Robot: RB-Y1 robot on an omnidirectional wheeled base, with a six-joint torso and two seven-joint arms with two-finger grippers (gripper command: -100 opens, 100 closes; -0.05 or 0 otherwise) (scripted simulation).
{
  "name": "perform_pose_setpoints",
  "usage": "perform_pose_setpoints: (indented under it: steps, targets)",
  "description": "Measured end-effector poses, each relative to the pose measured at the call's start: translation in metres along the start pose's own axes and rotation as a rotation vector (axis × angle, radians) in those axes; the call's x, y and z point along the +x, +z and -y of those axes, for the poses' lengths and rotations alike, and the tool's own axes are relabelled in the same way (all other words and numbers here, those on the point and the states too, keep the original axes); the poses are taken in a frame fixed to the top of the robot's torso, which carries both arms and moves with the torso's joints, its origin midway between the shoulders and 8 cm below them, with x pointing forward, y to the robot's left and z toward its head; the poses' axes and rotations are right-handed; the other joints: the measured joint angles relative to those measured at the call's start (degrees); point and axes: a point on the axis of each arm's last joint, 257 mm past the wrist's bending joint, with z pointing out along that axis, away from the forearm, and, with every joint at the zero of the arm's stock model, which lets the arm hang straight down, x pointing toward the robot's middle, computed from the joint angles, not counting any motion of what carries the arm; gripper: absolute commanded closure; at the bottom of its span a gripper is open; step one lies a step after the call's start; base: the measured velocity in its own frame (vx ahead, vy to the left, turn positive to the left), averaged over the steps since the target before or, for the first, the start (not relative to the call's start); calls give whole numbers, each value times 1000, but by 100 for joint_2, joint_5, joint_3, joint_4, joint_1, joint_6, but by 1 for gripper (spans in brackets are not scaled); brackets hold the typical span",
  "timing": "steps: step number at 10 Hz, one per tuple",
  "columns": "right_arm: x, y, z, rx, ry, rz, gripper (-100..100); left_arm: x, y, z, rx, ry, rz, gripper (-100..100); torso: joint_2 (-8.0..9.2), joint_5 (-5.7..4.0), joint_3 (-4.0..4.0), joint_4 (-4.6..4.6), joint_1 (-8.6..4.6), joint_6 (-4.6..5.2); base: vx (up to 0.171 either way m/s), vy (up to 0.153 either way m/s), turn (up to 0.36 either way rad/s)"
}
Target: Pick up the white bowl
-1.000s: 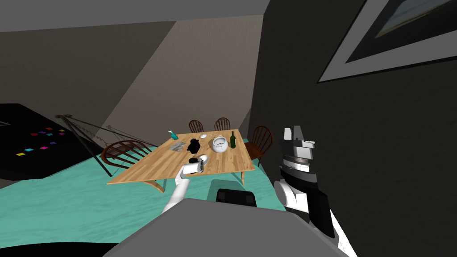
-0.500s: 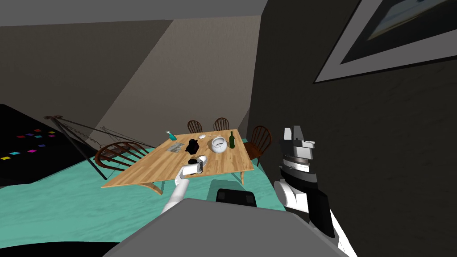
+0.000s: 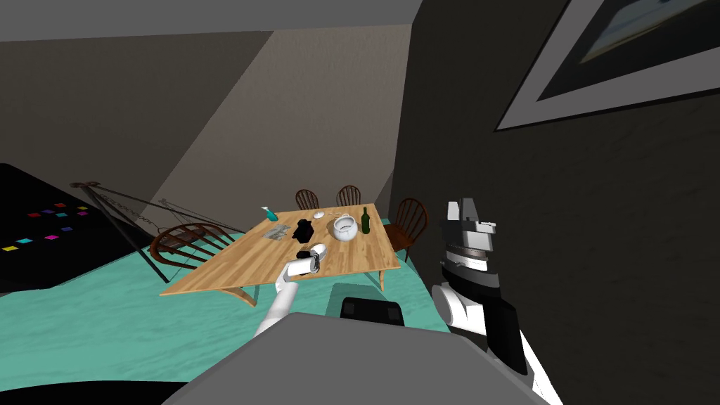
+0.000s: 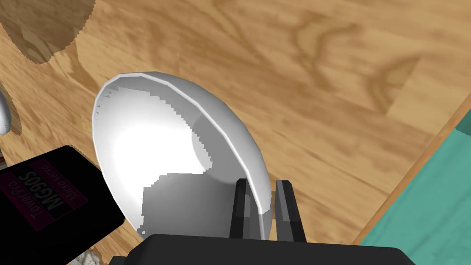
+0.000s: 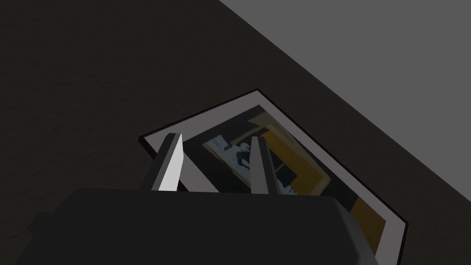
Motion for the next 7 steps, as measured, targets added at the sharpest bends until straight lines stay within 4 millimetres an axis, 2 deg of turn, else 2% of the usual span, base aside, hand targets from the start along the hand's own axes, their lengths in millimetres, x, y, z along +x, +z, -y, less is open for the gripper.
perform_pose_setpoints:
  steps: [1,6,7]
  targets:
    - [0,0,0,0,0,0,0,0,0,0,0,0,0,100,1,0,0,0,-1,0,-4,4,47]
    - [0,0,0,0,0,0,0,17,-19,6,3,25,-11,100,9,-4,6,4,-5,1,-6,6,47]
    - [0,0,0,0,0,0,0,17,-19,6,2,26,-11,0,6,-4,4,2,-4,1,0,0,0]
